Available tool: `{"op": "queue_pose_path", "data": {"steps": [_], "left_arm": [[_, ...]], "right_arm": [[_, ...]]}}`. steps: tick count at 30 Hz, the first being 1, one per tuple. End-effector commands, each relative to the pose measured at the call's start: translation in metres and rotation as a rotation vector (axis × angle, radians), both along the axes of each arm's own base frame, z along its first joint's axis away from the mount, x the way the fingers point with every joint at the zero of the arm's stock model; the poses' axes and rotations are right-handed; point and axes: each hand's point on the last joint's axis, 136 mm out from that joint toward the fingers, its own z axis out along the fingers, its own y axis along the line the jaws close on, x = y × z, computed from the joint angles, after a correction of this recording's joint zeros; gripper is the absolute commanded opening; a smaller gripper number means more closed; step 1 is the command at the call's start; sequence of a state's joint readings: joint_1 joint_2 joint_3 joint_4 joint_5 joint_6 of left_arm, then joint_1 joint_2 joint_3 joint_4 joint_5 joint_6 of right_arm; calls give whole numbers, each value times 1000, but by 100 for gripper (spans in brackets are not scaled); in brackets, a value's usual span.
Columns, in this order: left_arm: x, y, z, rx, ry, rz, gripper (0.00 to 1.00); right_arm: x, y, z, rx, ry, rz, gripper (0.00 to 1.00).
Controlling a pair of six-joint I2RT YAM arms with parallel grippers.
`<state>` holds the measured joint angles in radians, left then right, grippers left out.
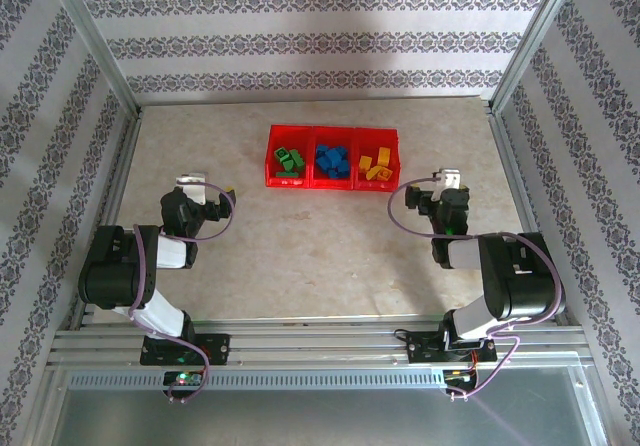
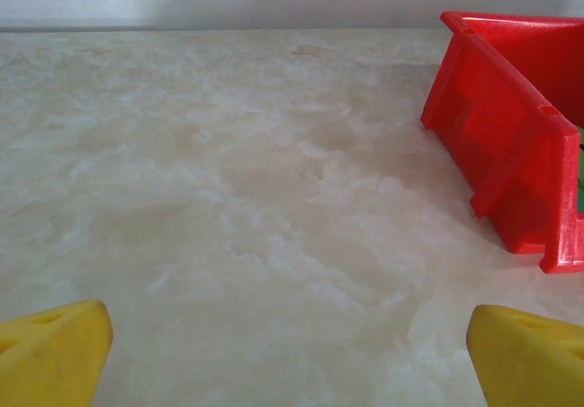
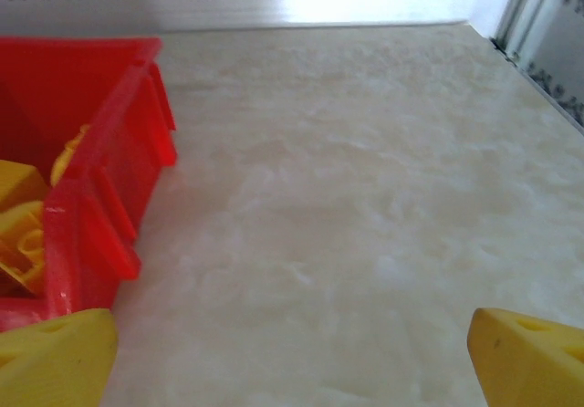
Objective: Sort the legos into containers by color
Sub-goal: Reset both arms
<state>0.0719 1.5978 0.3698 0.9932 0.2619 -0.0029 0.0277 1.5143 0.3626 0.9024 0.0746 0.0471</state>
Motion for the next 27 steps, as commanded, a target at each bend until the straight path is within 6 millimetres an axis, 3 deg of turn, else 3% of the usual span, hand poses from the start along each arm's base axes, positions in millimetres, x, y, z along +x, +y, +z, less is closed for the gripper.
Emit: {"op": "queue_pose_path", "data": {"steps": [1,8,15,27], "left_arm": [[-1,-6,-1,12,3,-30,100],[-1,-6,-1,11,5,-30,100],[-1,-6,-1,12,3,-31,100],[-1,-6,-1,12,4,-30,100]], "right_arm": [[6,10,9,11,-32,84,98],[4,20,11,53,-42,186,98],[6,5,10,47,-38,89,98],[7,5,9,32,-33,76,98]]}}
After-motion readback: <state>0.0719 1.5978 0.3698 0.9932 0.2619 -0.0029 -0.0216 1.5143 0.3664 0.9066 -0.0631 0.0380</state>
